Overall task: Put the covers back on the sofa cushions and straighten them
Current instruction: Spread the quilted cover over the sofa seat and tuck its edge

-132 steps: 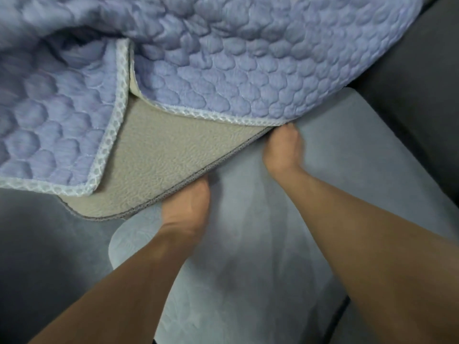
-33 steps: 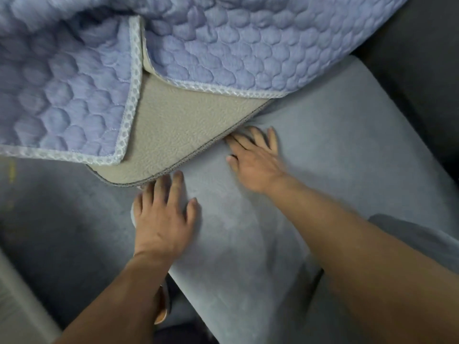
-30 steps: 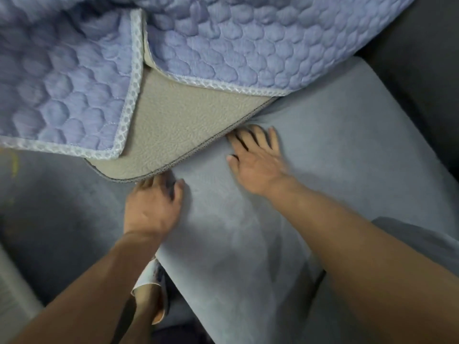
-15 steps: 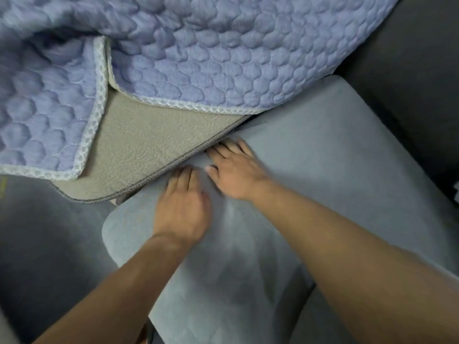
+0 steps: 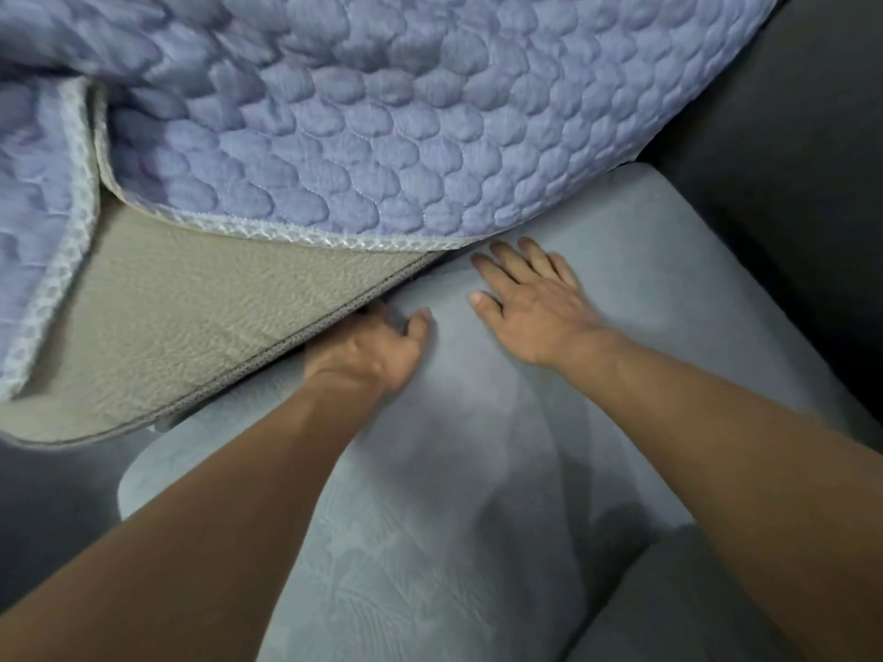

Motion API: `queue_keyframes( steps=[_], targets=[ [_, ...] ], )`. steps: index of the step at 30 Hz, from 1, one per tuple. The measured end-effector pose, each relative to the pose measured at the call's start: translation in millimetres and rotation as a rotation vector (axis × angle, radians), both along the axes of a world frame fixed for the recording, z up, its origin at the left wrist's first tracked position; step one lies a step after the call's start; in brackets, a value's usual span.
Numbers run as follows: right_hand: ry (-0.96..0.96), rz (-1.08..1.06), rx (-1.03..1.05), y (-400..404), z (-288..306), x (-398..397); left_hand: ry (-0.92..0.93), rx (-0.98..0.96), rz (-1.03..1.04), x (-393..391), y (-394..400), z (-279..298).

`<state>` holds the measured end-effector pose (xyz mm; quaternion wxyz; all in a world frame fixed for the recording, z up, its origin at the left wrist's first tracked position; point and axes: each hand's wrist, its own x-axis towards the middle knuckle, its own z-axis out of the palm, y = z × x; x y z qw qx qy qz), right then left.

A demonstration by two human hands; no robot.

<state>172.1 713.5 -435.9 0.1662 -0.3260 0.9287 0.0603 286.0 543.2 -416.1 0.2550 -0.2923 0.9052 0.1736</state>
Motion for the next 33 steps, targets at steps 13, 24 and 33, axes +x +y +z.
queue_keyframes(
  steps=[13,24,33],
  targets=[
    [0.053,0.134,0.011,-38,-5,-22,0.033,-0.038,-0.032,7,-1,-5],
    [0.198,0.024,-0.259,-14,-6,14,0.443,-0.058,-0.252,-13,35,-24],
    [0.125,0.022,-0.197,24,-4,25,0.441,-0.168,-0.375,21,55,-26]
  ],
)
